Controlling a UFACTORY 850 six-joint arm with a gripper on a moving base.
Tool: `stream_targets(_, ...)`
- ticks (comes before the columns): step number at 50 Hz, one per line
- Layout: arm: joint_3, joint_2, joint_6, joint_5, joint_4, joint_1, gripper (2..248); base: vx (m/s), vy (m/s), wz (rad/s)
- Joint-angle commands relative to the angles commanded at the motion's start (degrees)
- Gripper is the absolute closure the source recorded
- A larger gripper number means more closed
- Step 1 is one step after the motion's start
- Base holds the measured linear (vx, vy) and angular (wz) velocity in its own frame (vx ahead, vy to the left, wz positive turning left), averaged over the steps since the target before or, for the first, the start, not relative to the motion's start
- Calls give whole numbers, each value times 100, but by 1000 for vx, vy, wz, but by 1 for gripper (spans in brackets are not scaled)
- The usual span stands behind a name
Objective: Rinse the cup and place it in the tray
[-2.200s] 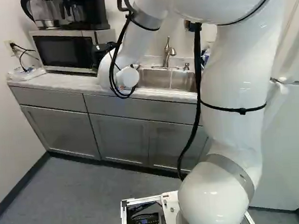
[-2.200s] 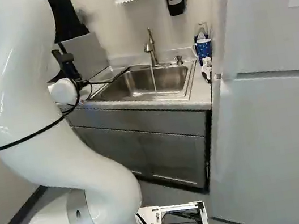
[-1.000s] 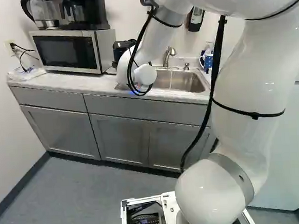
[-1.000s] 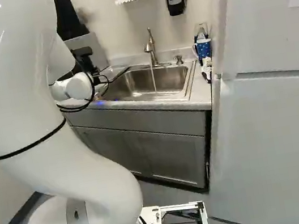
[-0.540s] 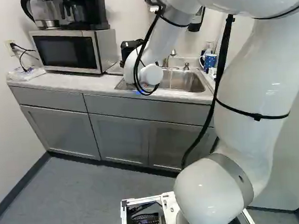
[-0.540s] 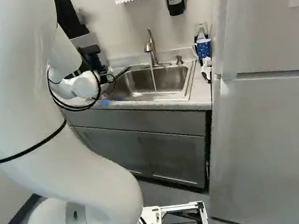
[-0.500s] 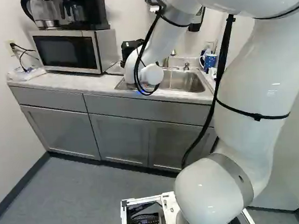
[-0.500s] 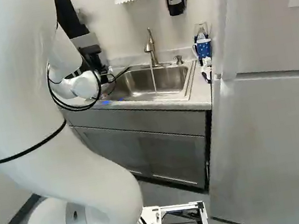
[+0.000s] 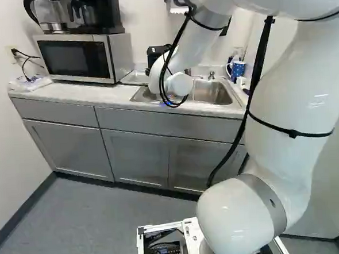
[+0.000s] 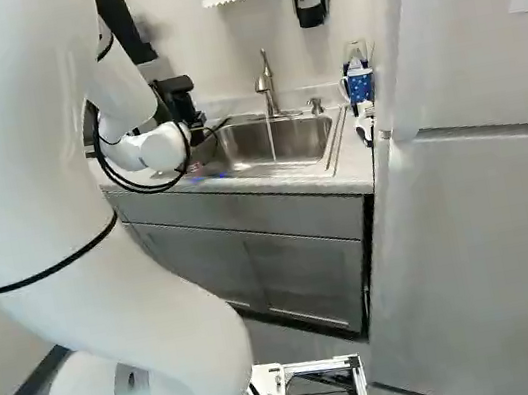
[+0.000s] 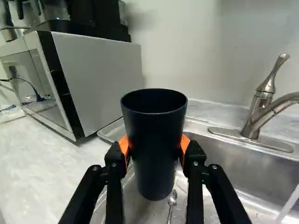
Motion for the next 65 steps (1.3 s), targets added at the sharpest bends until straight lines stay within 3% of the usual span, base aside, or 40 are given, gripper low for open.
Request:
stream_targets(26, 98, 44, 0, 0, 0, -437, 128, 0, 0, 0)
stream_targets(65, 206, -339, 0, 0, 0, -1116, 128, 0, 0, 0)
